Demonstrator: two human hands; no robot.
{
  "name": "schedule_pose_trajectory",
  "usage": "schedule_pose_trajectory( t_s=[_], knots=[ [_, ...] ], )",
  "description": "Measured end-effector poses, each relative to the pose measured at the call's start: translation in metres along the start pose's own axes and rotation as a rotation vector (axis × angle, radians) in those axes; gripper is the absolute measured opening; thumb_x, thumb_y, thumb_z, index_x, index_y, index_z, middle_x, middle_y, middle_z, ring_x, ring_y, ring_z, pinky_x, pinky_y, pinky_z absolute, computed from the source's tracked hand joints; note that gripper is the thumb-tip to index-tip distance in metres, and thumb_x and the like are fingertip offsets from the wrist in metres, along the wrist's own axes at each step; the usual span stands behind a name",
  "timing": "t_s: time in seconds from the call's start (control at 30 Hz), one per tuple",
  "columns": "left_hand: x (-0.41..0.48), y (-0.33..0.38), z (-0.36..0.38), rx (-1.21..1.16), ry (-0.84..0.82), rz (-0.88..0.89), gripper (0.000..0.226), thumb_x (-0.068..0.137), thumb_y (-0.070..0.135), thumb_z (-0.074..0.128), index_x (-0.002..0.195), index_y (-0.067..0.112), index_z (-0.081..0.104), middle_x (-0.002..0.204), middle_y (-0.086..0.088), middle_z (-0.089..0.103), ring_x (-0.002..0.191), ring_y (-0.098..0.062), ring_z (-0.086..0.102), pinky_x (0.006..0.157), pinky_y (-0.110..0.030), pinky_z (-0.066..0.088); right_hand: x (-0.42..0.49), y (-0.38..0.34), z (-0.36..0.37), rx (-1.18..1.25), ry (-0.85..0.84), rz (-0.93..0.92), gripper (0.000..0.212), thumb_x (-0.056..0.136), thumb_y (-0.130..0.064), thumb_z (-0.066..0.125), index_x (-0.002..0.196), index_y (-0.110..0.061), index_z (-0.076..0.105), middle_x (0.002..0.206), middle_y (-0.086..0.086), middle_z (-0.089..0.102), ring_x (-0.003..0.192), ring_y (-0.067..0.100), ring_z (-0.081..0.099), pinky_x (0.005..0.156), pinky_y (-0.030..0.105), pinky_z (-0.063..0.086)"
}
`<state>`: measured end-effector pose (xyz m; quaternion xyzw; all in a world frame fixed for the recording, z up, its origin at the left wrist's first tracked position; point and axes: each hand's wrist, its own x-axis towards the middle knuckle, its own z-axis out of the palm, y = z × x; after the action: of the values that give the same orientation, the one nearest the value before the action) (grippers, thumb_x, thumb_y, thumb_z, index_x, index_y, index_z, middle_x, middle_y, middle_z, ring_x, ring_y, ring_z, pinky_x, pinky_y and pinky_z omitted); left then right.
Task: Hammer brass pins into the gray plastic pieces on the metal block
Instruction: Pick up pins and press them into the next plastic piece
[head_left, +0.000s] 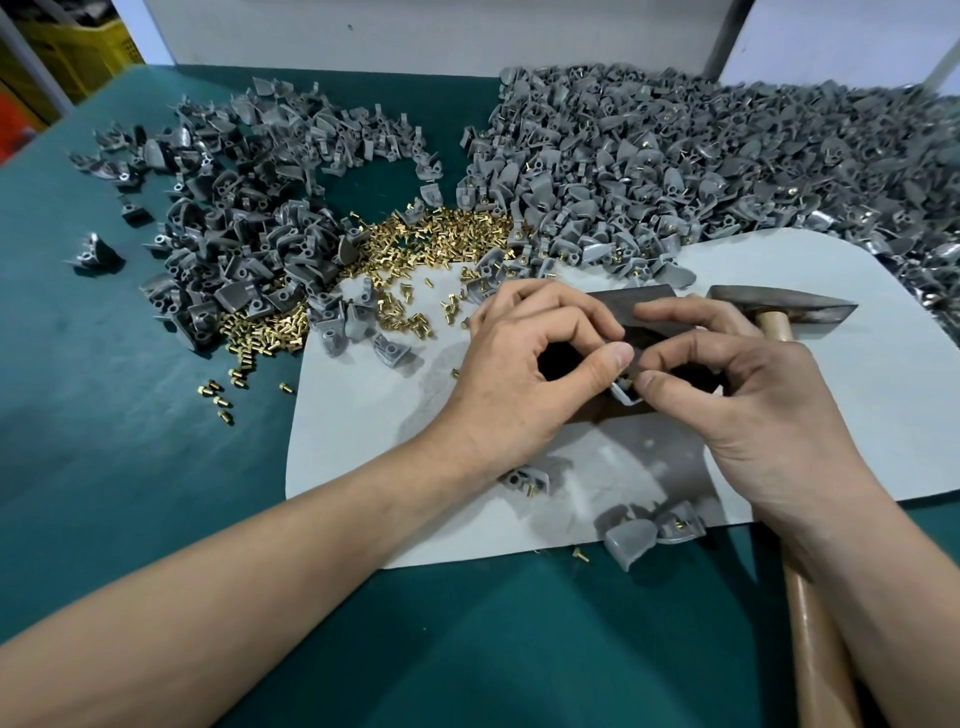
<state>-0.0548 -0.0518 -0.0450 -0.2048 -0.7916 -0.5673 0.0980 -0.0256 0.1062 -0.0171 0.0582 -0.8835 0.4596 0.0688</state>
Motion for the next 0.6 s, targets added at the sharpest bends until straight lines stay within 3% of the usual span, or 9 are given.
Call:
schedule_pose_trajectory(
  t_s=[0.3, 0.5, 0.6],
  knots=[
    [-0.0005, 0.0007, -0.0003, -0.006, -0.005, -0.009, 0.016, 0.081, 0.026, 0.067, 0.067, 0.025, 0.061, 0.090, 0.020, 0.061, 0.105, -0.007, 0.046, 0.101, -0.044, 0.031, -0.0005, -0.0005, -0.0013, 0.055, -0.011, 0.014, 0.015, 0.074, -0.009, 0.072, 0.066, -0.021, 0.069, 0.111, -0.017, 0.062, 0.093, -0.027, 0.041, 0.081, -0.004, 0.024],
    [-0.0009, 0.0013, -0.0006, -0.004, -0.008, -0.013, 0.016, 0.082, 0.024, 0.068, 0.067, 0.023, 0.062, 0.091, 0.020, 0.060, 0.106, -0.008, 0.046, 0.101, -0.045, 0.031, 0.0001, 0.0047, -0.0036, 0.191, -0.028, 0.074, 0.011, 0.074, -0.012, 0.074, 0.070, -0.022, 0.074, 0.112, -0.015, 0.065, 0.109, -0.005, 0.053, 0.099, 0.023, 0.036],
    [-0.0009, 0.0013, -0.0012, -0.008, -0.012, -0.018, 0.017, 0.083, 0.022, 0.069, 0.068, 0.024, 0.061, 0.091, 0.020, 0.060, 0.107, -0.010, 0.046, 0.102, -0.046, 0.031, -0.0001, 0.0078, -0.0067, 0.275, 0.016, 0.076, 0.015, 0.077, -0.011, 0.074, 0.073, -0.025, 0.077, 0.110, -0.012, 0.066, 0.109, -0.006, 0.055, 0.095, 0.021, 0.038]
  ],
)
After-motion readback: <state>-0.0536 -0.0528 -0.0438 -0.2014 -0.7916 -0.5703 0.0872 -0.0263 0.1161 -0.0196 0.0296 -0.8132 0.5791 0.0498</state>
